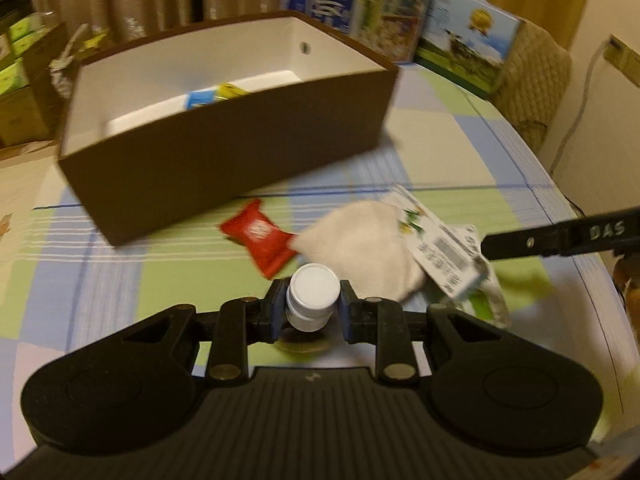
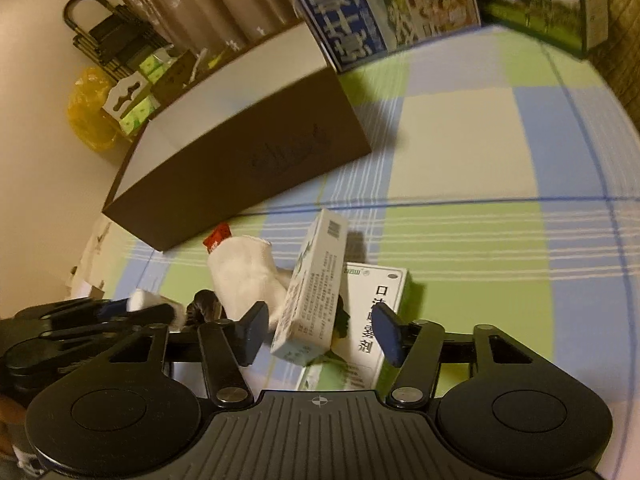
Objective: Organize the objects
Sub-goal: 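Grasp the white pill bottle with the left tool while the right tool grasps the white medicine box, then carry the pill bottle and white medicine box with both tools into the box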
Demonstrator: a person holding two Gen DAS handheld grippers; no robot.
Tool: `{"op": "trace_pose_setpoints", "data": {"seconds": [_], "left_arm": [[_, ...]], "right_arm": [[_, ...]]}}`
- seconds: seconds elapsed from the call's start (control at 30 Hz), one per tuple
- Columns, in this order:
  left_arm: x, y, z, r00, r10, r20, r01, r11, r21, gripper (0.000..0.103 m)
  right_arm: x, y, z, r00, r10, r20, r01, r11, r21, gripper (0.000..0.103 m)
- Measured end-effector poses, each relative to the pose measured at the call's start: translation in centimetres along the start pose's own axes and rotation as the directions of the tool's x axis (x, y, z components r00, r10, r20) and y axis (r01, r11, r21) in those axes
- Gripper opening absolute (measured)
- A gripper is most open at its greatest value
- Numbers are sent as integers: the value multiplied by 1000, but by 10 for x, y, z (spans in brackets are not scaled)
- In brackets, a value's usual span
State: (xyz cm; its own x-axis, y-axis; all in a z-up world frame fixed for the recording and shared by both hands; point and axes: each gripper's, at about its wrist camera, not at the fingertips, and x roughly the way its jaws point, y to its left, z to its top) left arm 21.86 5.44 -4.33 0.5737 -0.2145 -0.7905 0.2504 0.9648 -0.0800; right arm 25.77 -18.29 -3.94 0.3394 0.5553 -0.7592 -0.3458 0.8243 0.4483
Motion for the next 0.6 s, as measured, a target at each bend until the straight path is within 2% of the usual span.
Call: {"op": "trace_pose_setpoints", "data": {"seconds": [0.17, 0.37, 0.43, 0.6], "left_arm": [[-7, 23, -2, 999, 42, 0, -42, 997, -60, 23], [-11, 38, -7, 998, 71, -4, -71, 992, -100, 23], [-12, 41, -8, 997, 76, -4, -76, 991, -107, 23], [-14, 48, -10, 996, 87, -8, -87, 987, -132, 23]], "right_arm": [[19, -9, 6, 998, 48, -37, -45, 996, 78, 49], [38, -17, 10, 993, 106, -49, -97, 983, 156, 35], [43, -15, 14, 993, 111, -49, -103, 982, 156, 31], [60, -1, 23, 994, 81, -74, -72, 991, 111, 30]]}}
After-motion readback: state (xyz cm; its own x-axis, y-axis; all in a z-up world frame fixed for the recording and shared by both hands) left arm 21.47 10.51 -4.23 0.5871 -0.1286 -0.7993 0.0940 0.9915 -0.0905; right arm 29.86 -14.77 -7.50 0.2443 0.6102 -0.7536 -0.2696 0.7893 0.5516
